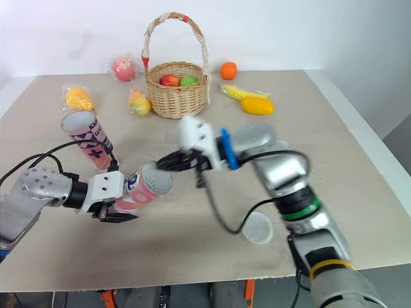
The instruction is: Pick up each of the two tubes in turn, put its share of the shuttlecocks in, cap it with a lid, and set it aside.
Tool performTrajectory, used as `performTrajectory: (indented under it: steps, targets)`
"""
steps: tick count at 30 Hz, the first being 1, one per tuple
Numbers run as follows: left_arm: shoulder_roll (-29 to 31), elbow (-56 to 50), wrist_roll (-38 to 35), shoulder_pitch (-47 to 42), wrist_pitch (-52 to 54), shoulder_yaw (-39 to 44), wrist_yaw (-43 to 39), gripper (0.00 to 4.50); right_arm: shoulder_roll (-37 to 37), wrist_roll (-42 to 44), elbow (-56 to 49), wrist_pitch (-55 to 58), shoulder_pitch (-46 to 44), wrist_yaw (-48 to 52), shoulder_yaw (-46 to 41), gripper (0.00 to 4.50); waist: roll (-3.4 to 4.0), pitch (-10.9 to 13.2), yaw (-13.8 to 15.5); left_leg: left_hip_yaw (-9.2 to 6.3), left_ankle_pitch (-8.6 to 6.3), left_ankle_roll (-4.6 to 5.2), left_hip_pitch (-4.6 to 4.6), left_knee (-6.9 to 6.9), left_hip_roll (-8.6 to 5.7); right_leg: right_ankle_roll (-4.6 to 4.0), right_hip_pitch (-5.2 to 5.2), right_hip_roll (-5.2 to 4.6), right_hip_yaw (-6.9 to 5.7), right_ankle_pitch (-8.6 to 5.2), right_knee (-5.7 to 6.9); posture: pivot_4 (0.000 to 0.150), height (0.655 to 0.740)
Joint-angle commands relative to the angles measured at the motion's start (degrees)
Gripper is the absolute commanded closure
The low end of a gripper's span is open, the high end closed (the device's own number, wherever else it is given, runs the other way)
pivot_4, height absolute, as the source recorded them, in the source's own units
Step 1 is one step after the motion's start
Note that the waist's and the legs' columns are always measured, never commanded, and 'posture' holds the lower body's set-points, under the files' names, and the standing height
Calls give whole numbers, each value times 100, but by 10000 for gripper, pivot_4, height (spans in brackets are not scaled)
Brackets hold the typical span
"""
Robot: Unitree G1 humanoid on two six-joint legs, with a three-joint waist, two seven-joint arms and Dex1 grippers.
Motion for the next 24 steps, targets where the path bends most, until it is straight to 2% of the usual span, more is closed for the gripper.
performTrajectory:
  steps: [1,5,7,8,12,13,17,21,24]
  targets:
    - [-174,-32,-53,-95,-135,220,193,13155,-656,887,-562,704,351,235,-914,44297,-1,0,15,-1,0,0,0,0,-1,1,2,-1,-1,-1,-1,1500,7400]
    - [-627,102,-98,-276,-336,242,454,13155,-1405,1210,-825,1026,1021,304,-1398,44297,-2,1,15,1,-1,2,1,-1,-8,3,3,1,1,-3,-3,1500,7400]
    - [-1256,299,-314,-379,-455,307,777,13155,-1700,1195,-844,1020,1505,236,-1670,44297,-1,0,18,5,-1,2,1,1,-10,5,3,9,4,-1,-3,1500,7400]
    - [-1608,434,-416,-375,-585,338,916,13155,-1822,1185,-874,1005,1781,196,-1788,41659,-3,1,18,3,-1,2,4,3,-10,8,7,8,3,-1,-3,1500,7400]
    - [-2889,958,-638,-220,-1404,446,1419,13155,-2139,1123,-939,918,2586,89,-2023,26838,-3,1,7,8,-1,2,6,17,-11,18,15,9,10,6,-5,1500,7400]
    - [-3128,1047,-673,-155,-1606,429,1475,13155,-2196,1124,-961,888,2712,94,-2058,19971,-3,1,-2,18,-2,3,8,21,-10,24,14,10,23,10,-5,1500,7400]
    - [-3739,1444,-468,93,-2304,138,1622,13155,-2532,965,-1023,692,3079,219,-2008,1210,1,-1,-7,30,-2,3,13,35,-3,46,14,25,46,20,-4,1500,7400]
    - [-4208,2302,-319,312,-2957,-18,1688,13155,-2813,132,-784,-255,3546,249,-1622,460,2,-1,15,33,-1,3,42,49,-3,59,55,28,45,25,-10,1500,7400]
    - [-4376,2720,-266,438,-3339,-49,1673,13155,-2788,-161,-668,-681,3696,231,-1442,460,-1,1,0,36,1,5,47,55,-3,50,61,29,50,24,-13,1500,7400]
